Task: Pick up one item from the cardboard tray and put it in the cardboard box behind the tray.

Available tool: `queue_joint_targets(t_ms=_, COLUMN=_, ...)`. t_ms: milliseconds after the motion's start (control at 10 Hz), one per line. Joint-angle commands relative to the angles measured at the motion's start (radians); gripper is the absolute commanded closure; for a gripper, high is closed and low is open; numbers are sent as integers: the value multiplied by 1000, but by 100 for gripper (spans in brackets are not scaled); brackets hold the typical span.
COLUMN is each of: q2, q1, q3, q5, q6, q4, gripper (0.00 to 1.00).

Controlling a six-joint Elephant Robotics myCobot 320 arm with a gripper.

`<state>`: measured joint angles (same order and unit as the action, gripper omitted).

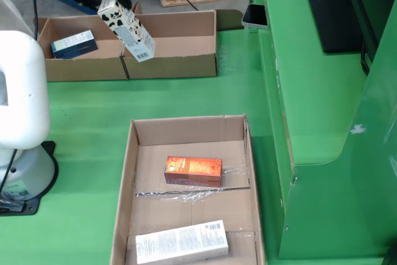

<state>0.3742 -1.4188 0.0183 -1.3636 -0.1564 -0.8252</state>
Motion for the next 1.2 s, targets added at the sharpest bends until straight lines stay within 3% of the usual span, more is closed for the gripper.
queue_joint_targets(t_ms=0, q2=403, q1=-67, q3=-18, q5=411, q6=-264, q4=1335, gripper=100)
queue_joint_targets(t_ms=100, q2=436, q1=-61, q3=-18, q5=411, q6=-167, q4=1337, gripper=100)
queue_joint_targets(t_ms=200, q2=436, q1=-61, q3=-18, q5=411, q6=-290, q4=1337, gripper=100)
queue_joint_targets(t_ms=300, q2=436, q1=-61, q3=-18, q5=411, q6=-168, q4=1337, gripper=100)
queue_joint_targets(t_ms=600, q2=436, q1=-61, q3=-18, q5=411, q6=-196, q4=1337, gripper=100)
queue_joint_targets(t_ms=700, q2=436, q1=-61, q3=-18, q5=411, q6=-323, q4=1337, gripper=100)
queue_joint_targets(t_ms=800, q2=436, q1=-61, q3=-18, q5=411, q6=-230, q4=1337, gripper=100)
queue_joint_targets(t_ms=1100, q2=436, q1=-61, q3=-18, q5=411, q6=-253, q4=1337, gripper=100)
